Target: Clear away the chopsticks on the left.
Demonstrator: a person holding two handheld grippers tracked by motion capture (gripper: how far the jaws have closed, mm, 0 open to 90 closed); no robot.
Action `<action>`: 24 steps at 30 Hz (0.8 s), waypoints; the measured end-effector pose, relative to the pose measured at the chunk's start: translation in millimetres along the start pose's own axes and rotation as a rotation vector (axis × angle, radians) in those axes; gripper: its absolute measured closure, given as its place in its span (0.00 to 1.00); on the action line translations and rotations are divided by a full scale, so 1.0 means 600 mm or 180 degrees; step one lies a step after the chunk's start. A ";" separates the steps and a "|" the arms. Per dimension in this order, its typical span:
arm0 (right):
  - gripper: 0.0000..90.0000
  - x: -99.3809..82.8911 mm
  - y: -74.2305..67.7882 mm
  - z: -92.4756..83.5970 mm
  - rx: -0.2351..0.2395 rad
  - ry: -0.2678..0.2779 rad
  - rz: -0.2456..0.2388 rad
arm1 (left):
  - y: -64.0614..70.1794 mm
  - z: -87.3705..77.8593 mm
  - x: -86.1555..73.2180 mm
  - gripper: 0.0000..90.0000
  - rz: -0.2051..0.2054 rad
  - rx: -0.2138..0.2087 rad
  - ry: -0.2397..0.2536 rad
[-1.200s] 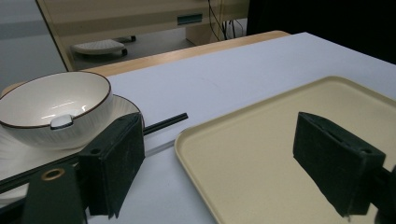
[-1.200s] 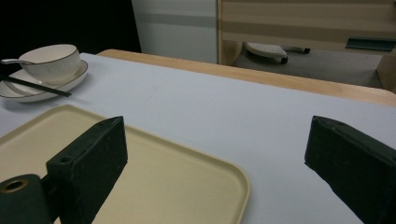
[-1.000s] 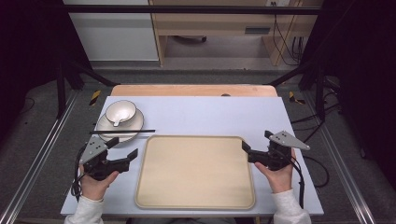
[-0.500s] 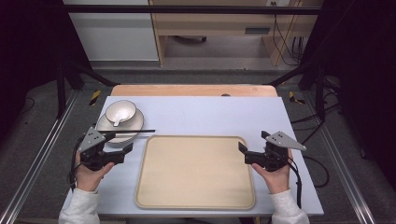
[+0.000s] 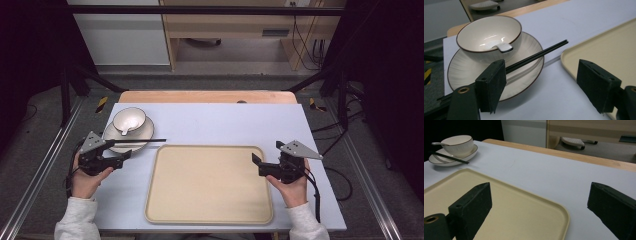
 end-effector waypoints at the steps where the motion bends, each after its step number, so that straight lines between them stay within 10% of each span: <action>1: 0.06 0.000 0.000 0.000 -0.0005 -0.0001 -0.0006 | -0.003 0.002 -0.002 0.27 -0.0003 0.0004 -0.0024; 24: 0.07 -0.005 -0.001 0.006 -0.0030 -0.0054 -0.0022 | -0.069 0.081 -0.043 0.41 0.0128 0.0177 -0.0370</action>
Point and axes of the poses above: each handheld gripper's, and its own axes: z roughly forward along the jaws, x roughly out of its top, y roughly to its right, the point moved 9 cm from there along z, roughly forward along the jaws, and after that the axes turned 12 degrees about z, right-handed, at the moved point
